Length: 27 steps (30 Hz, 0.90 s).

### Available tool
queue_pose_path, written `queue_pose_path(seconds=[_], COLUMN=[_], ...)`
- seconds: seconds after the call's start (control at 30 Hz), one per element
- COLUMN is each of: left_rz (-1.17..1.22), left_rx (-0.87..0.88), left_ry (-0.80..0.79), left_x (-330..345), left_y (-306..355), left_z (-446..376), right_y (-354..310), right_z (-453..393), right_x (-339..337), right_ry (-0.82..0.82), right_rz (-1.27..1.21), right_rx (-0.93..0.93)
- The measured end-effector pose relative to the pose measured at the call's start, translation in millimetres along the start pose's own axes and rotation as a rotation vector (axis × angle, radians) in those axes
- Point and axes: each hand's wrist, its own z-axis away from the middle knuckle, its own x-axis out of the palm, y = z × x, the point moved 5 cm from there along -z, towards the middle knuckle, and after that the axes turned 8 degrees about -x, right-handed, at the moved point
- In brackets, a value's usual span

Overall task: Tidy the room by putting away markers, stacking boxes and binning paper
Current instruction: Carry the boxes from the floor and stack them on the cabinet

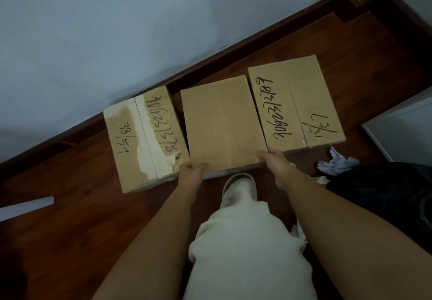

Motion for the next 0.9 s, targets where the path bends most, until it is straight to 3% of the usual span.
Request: queue_pose_path(seconds=[0.13, 0.3, 0.53, 0.9], left_rz=[-0.006, 0.186, 0.514, 0.596], left_rx=[0.114, 0.173, 0.243, 0.751], left_ry=[0.052, 0.094, 0.073, 0.115], left_x=[-11.0, -25.1, -36.2, -70.7], left_y=[10.7, 39.9, 80.1, 162.2], left_z=[4.3, 45.7, 104.0, 279.9], right_y=[-8.4, -51.8, -98.9, -185.7], right_z=[-0.7, 47.2, 100.0, 220.8], right_x=[-1.5, 1.6, -14.7, -78.2], right_ry=[-0.036, -0.173, -0.231, -0.193], right_rz=[0.052, -0.158, -0.296, -0.685], right_rx=[-0.089, -0.055, -0.181, -0.515])
